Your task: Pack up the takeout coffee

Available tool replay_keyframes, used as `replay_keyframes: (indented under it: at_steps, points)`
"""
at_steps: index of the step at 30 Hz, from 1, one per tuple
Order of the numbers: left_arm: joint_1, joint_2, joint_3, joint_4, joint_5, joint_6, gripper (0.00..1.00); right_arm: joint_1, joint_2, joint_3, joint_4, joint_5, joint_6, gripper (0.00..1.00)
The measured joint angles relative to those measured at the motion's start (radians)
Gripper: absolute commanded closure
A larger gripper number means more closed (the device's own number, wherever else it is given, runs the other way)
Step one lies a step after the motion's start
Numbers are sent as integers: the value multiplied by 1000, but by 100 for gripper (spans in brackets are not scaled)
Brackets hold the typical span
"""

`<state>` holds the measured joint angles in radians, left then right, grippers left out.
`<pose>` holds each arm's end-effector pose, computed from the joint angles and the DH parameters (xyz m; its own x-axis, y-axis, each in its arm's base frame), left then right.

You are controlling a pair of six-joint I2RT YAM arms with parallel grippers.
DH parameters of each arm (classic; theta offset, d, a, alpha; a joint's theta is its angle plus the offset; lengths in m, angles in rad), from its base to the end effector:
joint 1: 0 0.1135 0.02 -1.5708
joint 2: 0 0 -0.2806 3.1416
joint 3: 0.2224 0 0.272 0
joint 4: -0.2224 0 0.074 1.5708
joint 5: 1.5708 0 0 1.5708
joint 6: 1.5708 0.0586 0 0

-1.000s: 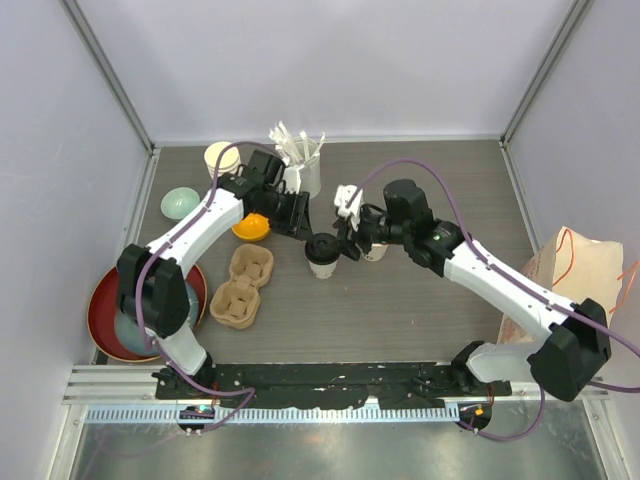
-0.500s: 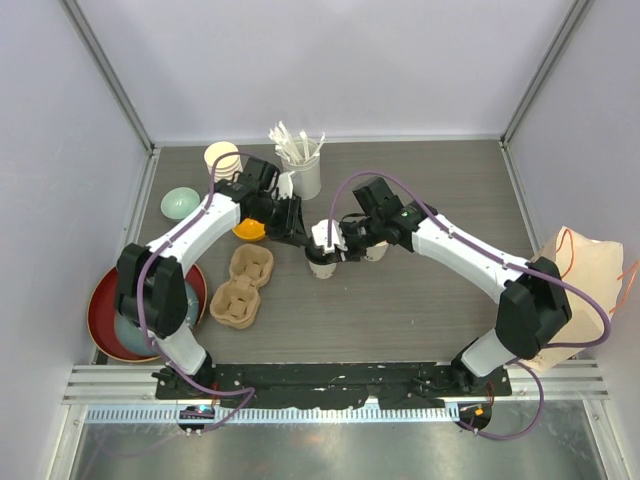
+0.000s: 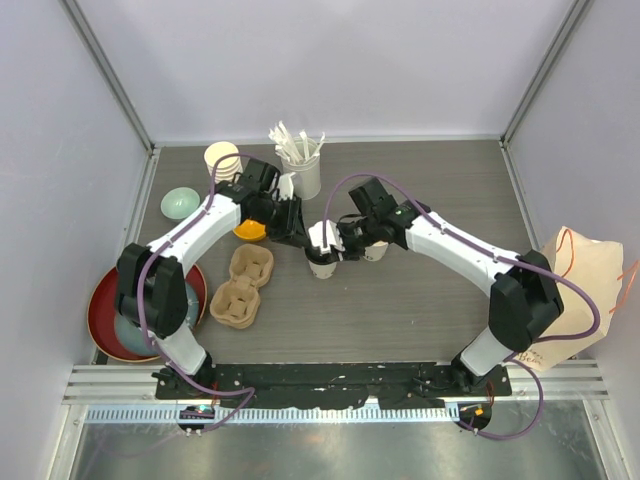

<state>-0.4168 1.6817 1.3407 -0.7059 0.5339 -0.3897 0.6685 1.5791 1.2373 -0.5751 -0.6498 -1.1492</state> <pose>0.3385 -0.1825 0.2524 -0.9532 0.0644 -0.2953 0.2369 0.7659 -0.5977 0.2651 0.2545 0.2659 0.4589 -0.5633 -0.6871 -0.8885 -0.2865 -0.3585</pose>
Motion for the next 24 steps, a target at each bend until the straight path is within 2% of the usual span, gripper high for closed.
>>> replay_keyframes:
  at_steps: [4,12,16,19,24]
  points:
    - [0,0,-6,1,2,0,70,0,16,0,2,11,0,67]
    - [0,6,-14,9,10,0,77,0,32,-1,24,13,2,68]
    - [0,20,-16,13,10,0,79,0,32,-13,56,16,11,69]
    - [1,38,-16,16,17,-3,80,0,31,-31,89,11,27,76]
    - [9,44,-15,22,29,-5,80,-1,24,-56,130,9,53,77]
